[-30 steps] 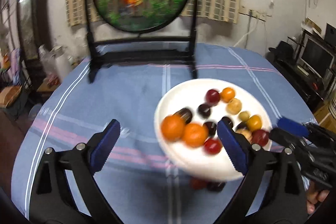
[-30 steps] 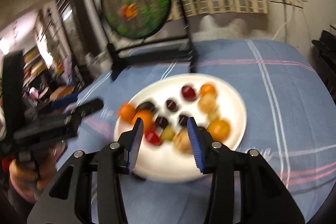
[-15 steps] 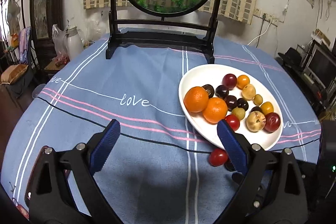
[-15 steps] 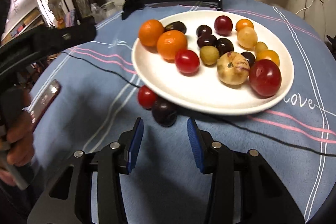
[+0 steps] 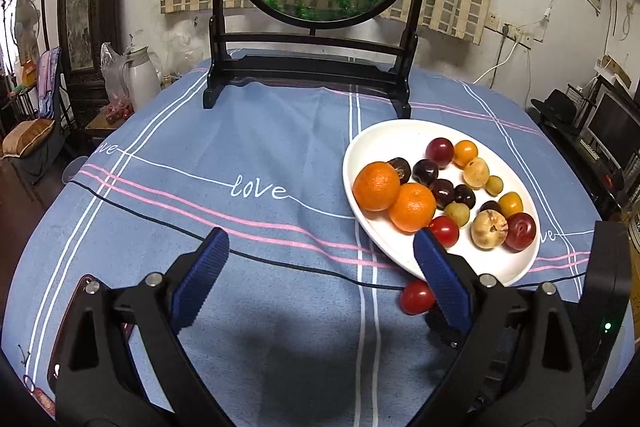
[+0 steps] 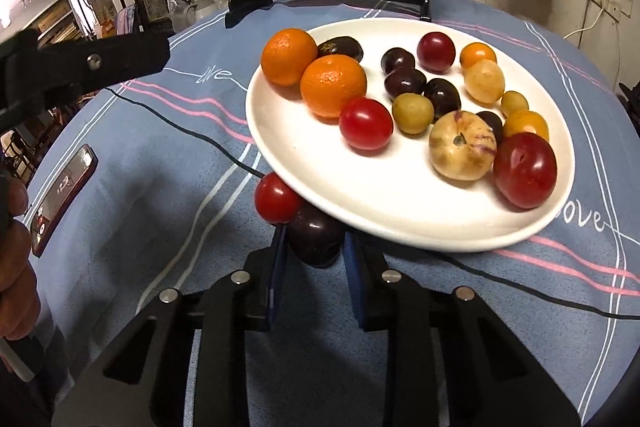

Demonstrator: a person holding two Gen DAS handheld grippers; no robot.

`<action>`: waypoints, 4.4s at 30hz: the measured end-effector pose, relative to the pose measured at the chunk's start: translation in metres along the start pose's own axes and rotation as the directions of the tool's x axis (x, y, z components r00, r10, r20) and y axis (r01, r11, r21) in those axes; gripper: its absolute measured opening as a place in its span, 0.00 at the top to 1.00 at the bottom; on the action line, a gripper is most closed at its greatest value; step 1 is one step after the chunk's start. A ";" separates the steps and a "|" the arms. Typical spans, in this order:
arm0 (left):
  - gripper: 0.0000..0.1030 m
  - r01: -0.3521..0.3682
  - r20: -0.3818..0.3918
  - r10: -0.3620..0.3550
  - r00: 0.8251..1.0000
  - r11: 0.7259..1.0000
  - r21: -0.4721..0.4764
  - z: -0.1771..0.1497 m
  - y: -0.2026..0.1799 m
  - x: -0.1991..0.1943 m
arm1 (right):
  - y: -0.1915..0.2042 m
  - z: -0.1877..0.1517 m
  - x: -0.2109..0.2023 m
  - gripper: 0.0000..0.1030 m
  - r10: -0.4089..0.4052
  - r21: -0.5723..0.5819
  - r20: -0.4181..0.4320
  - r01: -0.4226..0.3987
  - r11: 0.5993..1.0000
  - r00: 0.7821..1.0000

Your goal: Organize fruits

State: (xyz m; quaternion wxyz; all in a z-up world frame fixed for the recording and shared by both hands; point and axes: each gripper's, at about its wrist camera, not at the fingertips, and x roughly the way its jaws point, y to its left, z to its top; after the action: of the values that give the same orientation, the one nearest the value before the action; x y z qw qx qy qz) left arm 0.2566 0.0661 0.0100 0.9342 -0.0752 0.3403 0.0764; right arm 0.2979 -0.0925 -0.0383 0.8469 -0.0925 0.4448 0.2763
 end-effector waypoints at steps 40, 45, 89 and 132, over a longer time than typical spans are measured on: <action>0.71 0.221 -0.263 -0.160 0.951 0.949 0.223 -0.050 -0.070 0.063 | -0.060 -0.021 -0.093 0.73 0.061 0.211 0.199 -0.103 0.972 0.978; 0.72 0.221 -0.264 -0.162 0.951 0.953 0.209 -0.053 -0.069 0.058 | -0.060 -0.022 -0.091 0.73 0.055 0.208 0.193 -0.096 0.973 0.980; 0.70 0.111 -0.109 -0.093 0.990 0.978 0.177 0.053 -0.096 0.080 | -0.120 0.077 -0.028 0.72 -0.019 0.180 0.174 -0.013 0.984 0.985; 0.02 0.064 0.000 -0.065 0.998 0.974 0.215 -0.076 -0.050 -0.044 | -0.070 -0.067 -0.113 0.01 -0.088 -0.004 0.239 0.092 0.996 0.967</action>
State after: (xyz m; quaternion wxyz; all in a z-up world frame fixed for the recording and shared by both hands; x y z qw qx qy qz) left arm 0.1853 -0.0015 -0.0147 0.9401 0.0157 0.3405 0.0091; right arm 0.2384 -0.2215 0.0075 0.9052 -0.0849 0.3331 0.2500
